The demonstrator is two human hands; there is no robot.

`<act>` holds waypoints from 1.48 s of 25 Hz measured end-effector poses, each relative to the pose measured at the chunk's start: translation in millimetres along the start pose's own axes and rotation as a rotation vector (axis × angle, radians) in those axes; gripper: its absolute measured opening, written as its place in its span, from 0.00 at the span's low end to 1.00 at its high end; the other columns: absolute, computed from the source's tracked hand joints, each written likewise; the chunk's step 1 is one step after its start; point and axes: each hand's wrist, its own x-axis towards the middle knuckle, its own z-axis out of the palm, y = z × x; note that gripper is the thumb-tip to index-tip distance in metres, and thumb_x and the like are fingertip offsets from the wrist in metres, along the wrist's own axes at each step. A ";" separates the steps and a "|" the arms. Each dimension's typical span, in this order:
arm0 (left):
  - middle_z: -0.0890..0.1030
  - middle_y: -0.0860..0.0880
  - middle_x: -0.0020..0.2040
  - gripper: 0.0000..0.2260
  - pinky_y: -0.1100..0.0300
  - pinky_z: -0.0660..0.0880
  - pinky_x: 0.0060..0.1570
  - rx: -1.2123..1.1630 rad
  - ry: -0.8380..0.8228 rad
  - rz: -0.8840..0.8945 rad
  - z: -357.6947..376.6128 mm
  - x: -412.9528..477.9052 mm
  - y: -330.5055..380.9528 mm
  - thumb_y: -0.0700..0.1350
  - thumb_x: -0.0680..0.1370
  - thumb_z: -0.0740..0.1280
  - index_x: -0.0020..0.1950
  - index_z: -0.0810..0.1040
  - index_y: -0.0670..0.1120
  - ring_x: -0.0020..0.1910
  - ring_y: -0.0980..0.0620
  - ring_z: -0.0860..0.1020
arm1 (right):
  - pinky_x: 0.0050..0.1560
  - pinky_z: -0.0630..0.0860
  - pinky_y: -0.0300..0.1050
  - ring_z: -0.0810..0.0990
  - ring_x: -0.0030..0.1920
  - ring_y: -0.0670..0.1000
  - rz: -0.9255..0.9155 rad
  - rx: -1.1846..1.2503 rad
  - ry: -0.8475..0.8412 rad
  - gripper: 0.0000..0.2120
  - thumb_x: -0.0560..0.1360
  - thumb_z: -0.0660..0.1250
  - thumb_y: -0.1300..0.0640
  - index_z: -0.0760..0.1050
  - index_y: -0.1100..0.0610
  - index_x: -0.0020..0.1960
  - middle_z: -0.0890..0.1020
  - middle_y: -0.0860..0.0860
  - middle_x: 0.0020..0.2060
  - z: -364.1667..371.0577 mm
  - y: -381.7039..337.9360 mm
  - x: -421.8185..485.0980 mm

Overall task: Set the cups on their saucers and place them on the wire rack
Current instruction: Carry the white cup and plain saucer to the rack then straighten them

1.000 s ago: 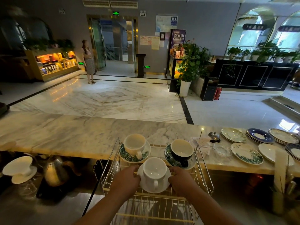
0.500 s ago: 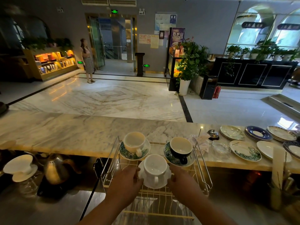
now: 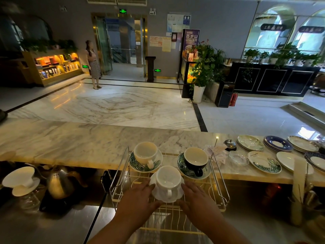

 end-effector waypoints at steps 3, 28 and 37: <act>0.64 0.53 0.80 0.34 0.52 0.66 0.72 0.003 -0.024 0.013 -0.2 3.3 -1.7 0.73 0.75 0.60 0.76 0.69 0.56 0.75 0.51 0.67 | 0.77 0.50 0.49 0.54 0.80 0.51 0.008 0.004 0.029 0.33 0.80 0.54 0.34 0.55 0.48 0.80 0.57 0.48 0.81 2.8 -3.6 0.6; 0.79 0.55 0.29 0.18 0.61 0.74 0.30 -0.081 0.089 -0.404 -33.4 89.4 2.7 0.65 0.75 0.68 0.32 0.77 0.55 0.29 0.56 0.78 | 0.33 0.84 0.49 0.81 0.29 0.45 0.449 0.364 0.271 0.11 0.78 0.68 0.47 0.78 0.47 0.38 0.83 0.48 0.30 -50.4 29.5 44.6; 0.77 0.53 0.29 0.15 0.60 0.65 0.27 -0.065 0.119 -0.364 -42.0 78.8 -13.3 0.57 0.76 0.67 0.32 0.73 0.53 0.29 0.55 0.75 | 0.33 0.82 0.48 0.81 0.29 0.45 0.407 0.359 0.299 0.12 0.79 0.69 0.48 0.78 0.48 0.37 0.82 0.48 0.29 -46.8 20.3 45.7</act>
